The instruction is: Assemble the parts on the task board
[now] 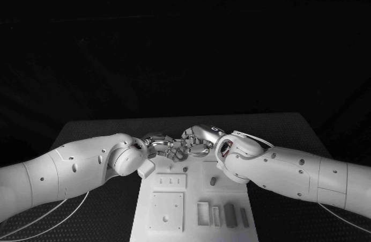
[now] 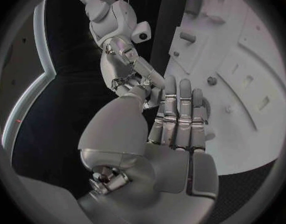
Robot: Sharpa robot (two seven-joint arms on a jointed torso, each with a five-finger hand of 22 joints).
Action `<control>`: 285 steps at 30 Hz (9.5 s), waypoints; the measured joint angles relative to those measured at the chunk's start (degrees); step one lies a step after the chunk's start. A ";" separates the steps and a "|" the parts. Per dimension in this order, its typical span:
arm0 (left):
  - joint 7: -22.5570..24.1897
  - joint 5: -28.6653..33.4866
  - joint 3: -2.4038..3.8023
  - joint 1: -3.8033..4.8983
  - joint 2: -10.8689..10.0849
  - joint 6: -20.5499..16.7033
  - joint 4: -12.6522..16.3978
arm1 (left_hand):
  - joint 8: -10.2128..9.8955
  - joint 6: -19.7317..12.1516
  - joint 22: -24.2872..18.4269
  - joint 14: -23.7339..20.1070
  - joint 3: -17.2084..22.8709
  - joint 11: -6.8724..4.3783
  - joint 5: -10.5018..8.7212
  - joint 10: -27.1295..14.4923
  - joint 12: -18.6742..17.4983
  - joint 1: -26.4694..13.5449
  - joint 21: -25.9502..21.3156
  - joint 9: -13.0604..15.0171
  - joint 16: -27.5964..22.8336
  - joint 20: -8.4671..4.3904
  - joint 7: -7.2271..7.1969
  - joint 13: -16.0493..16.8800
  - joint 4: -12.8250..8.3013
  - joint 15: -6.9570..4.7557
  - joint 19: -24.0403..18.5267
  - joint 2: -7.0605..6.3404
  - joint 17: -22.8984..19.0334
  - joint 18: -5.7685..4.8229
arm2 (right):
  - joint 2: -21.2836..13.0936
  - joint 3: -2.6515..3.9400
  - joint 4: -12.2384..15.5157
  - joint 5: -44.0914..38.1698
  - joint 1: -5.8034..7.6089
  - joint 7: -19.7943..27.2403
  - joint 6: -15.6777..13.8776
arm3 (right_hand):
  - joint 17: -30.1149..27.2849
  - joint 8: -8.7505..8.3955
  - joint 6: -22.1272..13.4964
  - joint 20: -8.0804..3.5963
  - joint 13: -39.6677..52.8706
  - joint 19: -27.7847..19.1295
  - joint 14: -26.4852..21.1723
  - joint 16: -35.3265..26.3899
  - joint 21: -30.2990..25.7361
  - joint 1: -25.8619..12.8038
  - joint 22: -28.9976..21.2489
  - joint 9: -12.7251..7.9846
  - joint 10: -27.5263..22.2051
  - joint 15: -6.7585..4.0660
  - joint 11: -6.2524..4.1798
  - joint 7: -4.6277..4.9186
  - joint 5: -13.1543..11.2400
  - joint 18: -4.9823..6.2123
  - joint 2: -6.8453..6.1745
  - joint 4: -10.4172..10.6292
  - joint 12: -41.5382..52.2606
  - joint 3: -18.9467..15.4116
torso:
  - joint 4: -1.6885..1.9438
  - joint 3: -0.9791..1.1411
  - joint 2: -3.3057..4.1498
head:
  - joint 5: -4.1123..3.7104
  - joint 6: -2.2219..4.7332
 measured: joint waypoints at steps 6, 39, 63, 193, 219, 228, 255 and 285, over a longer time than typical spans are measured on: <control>-0.12 0.00 0.00 0.00 -0.04 0.30 -0.06 | -0.01 0.00 0.06 0.00 0.18 0.00 -0.23 0.00 0.00 -0.45 0.00 0.12 0.05 0.00 -0.01 -0.01 -0.18 0.00 0.00 0.00 -0.07 0.00 | 0.03 -0.01 -0.03 0.01 -0.05 0.06 0.01 | 0.00 0.00 0.01 0.01 0.00 0.00 0.08 0.00 0.00 -0.08 0.00 0.05 0.01 0.08 -0.01 -0.01 -0.03 0.00 -0.08 0.00 0.00 0.00 | 0.00 -0.01 0.01 | 0.00 -0.10; 0.39 -0.84 0.22 0.20 -0.12 1.06 -0.24 | -0.16 0.38 3.35 0.82 27.44 -1.05 -8.99 0.83 3.32 -24.21 0.23 1.84 2.94 -0.80 0.24 -1.92 -26.97 -1.23 1.24 6.09 -2.35 0.00 | -0.19 -0.28 -1.44 3.60 -0.38 1.86 0.17 | -0.96 -5.38 0.04 0.44 -1.08 -0.87 -1.26 -1.70 -1.23 -1.88 -1.17 -2.09 -0.23 1.14 0.22 -0.04 -0.19 0.00 -6.85 2.56 -1.12 -0.96 | -0.04 0.00 0.00 | -0.03 -0.29; 1.05 -15.63 0.24 0.26 -1.30 -1.41 0.66 | -0.46 5.47 5.81 7.07 27.62 -3.81 -19.32 6.89 9.70 -24.91 4.75 1.85 10.22 -2.26 -2.02 0.27 -25.96 -5.01 8.03 6.00 -0.54 0.01 | -8.80 0.66 -0.82 15.17 0.52 10.16 -5.44 | -4.30 -11.43 -2.55 4.51 -4.65 -6.77 -6.46 -5.67 -6.11 -1.09 -2.56 -6.85 -2.54 4.96 2.45 2.55 7.96 0.61 -9.68 4.74 -3.16 -7.28 | -0.03 0.09 -0.06 | 0.59 -0.20; -17.71 -55.43 -3.35 -1.52 -1.66 -1.49 8.95 | 0.80 13.25 6.20 12.27 35.83 -7.06 -29.46 9.11 30.46 -26.80 14.65 5.63 26.24 -4.48 -6.51 2.68 -22.88 -10.59 15.16 -0.58 -4.62 0.01 | -8.05 2.23 -7.29 21.03 2.28 12.52 -2.60 | -5.43 -11.76 -3.12 5.85 -6.59 -8.10 -8.45 -5.90 -7.30 0.25 -2.28 -8.04 -3.05 5.32 2.95 3.11 10.68 1.27 -9.70 4.91 -2.27 -8.07 | 0.54 0.07 -0.65 | 0.71 -2.76; -16.39 -56.91 -3.33 -1.53 -2.04 -6.16 9.03 | 0.59 13.23 6.18 12.35 35.08 -7.23 -28.13 9.57 31.28 -26.58 14.88 5.77 26.90 -4.28 -6.49 2.56 -23.08 -10.50 14.94 -0.37 -4.97 0.01 | -8.15 2.23 -7.31 21.00 2.26 12.47 -2.40 | -5.47 -11.76 -3.00 5.85 -6.70 -8.10 -8.44 -5.90 -7.30 0.02 -2.24 -8.13 -3.05 5.32 2.96 3.00 10.90 0.97 -9.46 4.91 -2.27 -8.07 | 0.57 0.05 -0.66 | 0.57 -2.67; -16.30 -59.37 -3.34 -1.66 -1.73 -6.81 8.72 | 0.50 13.22 6.18 12.36 34.93 -7.15 -28.63 9.63 31.28 -26.59 14.87 5.74 27.12 -4.28 -6.48 2.43 -23.06 -10.49 14.95 -0.36 -5.13 0.01 | -8.16 2.23 -7.22 20.99 2.26 12.40 -2.19 | -5.47 -11.76 -3.01 5.85 -6.76 -8.10 -8.44 -5.90 -7.30 0.02 -2.25 -8.13 -3.05 5.32 2.96 3.01 10.90 0.93 -9.46 4.91 -2.05 -8.07 | 0.57 0.05 -0.66 | 0.66 -2.64; 11.58 -2.81 -1.92 -1.73 -3.31 -21.96 5.89 | -0.73 11.33 6.12 9.39 35.04 -5.93 -33.07 7.13 28.13 -23.23 12.55 5.33 24.27 -3.48 -5.29 -0.42 -21.68 -9.20 11.85 -0.06 -8.06 0.01 | -9.27 0.92 1.96 22.51 0.25 9.31 -0.53 | -5.75 -11.76 -3.01 5.85 -7.38 -8.10 -8.63 -5.66 -7.52 -0.01 -2.01 -8.46 -3.05 5.51 2.96 3.01 8.65 0.75 -9.50 4.84 -1.59 -8.95 | 0.40 0.04 -0.80 | 0.36 0.22; 18.18 5.21 -1.97 -1.76 -2.46 -21.99 6.96 | -1.19 10.88 5.86 9.18 34.34 -5.74 -33.52 6.91 27.02 -22.50 11.98 5.39 23.60 -3.47 -4.96 -1.04 -21.30 -8.97 11.86 0.24 -8.59 0.01 | -2.98 0.92 2.59 26.79 -0.44 7.71 -6.77 | -6.15 -11.46 -2.73 5.85 -8.20 -8.10 -8.85 -4.69 -7.52 -1.36 -1.70 -8.75 -3.05 5.31 2.96 2.72 4.40 1.04 -9.31 4.66 -0.27 -11.16 | 0.54 -0.05 -0.70 | -0.05 1.43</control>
